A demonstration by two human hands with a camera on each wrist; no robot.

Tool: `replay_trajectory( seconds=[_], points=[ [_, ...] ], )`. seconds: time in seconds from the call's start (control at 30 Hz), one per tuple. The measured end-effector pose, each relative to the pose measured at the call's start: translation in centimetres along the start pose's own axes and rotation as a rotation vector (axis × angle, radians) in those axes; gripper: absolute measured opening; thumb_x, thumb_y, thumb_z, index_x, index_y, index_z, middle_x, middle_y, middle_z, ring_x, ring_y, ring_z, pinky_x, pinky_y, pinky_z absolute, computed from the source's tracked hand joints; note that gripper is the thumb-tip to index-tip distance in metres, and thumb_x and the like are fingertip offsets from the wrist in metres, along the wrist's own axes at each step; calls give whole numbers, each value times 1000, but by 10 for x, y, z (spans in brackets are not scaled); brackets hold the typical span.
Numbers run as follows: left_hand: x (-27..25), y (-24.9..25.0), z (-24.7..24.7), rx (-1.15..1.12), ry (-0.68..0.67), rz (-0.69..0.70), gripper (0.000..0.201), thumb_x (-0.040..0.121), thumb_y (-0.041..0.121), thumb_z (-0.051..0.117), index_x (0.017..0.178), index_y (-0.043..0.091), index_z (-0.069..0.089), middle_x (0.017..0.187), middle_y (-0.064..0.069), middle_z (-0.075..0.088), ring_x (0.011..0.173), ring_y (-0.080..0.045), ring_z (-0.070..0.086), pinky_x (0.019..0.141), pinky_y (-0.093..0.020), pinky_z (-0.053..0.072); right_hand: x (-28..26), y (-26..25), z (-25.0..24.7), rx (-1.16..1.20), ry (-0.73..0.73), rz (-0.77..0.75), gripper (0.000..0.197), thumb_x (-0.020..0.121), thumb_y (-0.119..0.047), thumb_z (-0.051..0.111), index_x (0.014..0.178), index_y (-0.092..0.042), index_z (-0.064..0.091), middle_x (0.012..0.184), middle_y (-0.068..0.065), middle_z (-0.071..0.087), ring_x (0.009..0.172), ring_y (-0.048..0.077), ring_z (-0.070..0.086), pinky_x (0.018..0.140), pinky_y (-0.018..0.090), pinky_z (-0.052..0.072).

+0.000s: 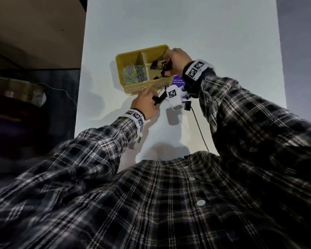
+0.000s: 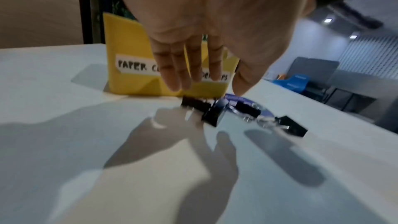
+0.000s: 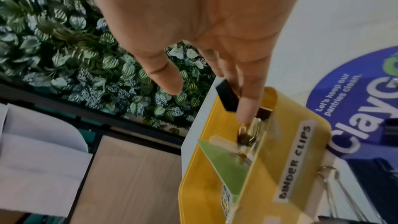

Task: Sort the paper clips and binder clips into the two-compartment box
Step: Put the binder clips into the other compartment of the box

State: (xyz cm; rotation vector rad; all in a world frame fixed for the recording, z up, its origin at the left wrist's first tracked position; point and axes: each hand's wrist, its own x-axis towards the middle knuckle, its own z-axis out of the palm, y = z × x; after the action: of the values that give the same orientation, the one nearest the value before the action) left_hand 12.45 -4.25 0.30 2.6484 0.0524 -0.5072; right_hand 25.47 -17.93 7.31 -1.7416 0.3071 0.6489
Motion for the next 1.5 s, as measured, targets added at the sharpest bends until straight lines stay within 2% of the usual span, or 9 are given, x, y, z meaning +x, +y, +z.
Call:
replay_trajectory(
  seconds=[0.23, 0.3, 0.47, 0.77, 1.0, 1.17, 1.27, 1.37, 1.5],
  points=[
    [19, -6, 30, 188, -134, 48, 75, 86, 45, 61, 148, 24, 25, 157, -8, 18, 140, -37, 21, 108, -50, 34, -28, 72, -37, -156, 356, -50, 29, 80, -20, 55, 107, -23, 64, 92, 1, 71, 81, 24, 71, 76, 34, 60],
    [19, -5, 31, 249, -110, 77, 60, 91, 38, 57, 143, 18, 34, 152, -10, 28, 133, -37, 28, 98, -47, 42, -36, 107, -47, -443, 311, -24, 36, 81, -24, 61, 118, -21, 60, 108, 6, 70, 95, 24, 66, 82, 26, 51],
    [8, -5, 36, 200, -68, 79, 43, 89, 31, 55, 127, 15, 47, 133, -11, 42, 121, -35, 35, 86, -46, 49, -52, 168, -44, -1027, 60, -60, 54, 80, -28, 63, 133, -25, 49, 126, 13, 50, 120, 36, 47, 89, 43, 47],
    [-13, -9, 7, -252, -45, 2, 31, 75, 38, 73, 101, 26, 61, 106, 1, 56, 102, -23, 56, 95, -38, 46, -53, 141, -40, -879, 135, -24, 40, 71, -47, 63, 100, -21, 56, 99, 4, 61, 85, 28, 59, 76, 33, 50],
    [28, 38, -87, -414, 224, 47, 33, 78, 41, 72, 108, 31, 62, 116, 9, 60, 104, -11, 57, 93, -32, 50, -40, 62, -31, -426, 345, -317, 34, 70, -48, 57, 91, -22, 64, 70, -6, 60, 66, 15, 59, 71, 34, 57],
    [49, 39, -103, -286, 260, -9, 31, 84, 41, 65, 113, 30, 63, 118, 1, 65, 107, -18, 61, 93, -35, 52, -24, 29, -27, -479, 204, -276, 62, 80, -63, 56, 128, -24, 51, 96, -4, 66, 92, 16, 61, 84, 30, 49],
    [37, 38, -83, -167, 340, 49, 18, 90, 34, 57, 105, 27, 62, 122, 3, 58, 111, -15, 55, 97, -33, 45, -24, 45, -37, -526, 321, -236, 42, 85, -49, 54, 118, -23, 56, 86, -8, 64, 92, 20, 64, 83, 34, 52],
    [20, 28, -39, -20, 182, 191, 18, 90, 29, 57, 106, 23, 62, 116, 1, 59, 109, -20, 55, 91, -35, 47, -25, 83, -37, -702, 299, -175, 29, 83, -27, 55, 110, -20, 60, 104, 5, 66, 97, 28, 63, 79, 34, 50],
    [15, 9, 13, 124, -130, 189, 53, 86, 20, 60, 137, 22, 46, 141, -5, 45, 129, -30, 38, 101, -46, 42, -28, 126, -25, -982, 19, -145, 52, 83, -16, 59, 134, -26, 49, 138, 11, 46, 127, 33, 44, 96, 43, 47]
  ],
)
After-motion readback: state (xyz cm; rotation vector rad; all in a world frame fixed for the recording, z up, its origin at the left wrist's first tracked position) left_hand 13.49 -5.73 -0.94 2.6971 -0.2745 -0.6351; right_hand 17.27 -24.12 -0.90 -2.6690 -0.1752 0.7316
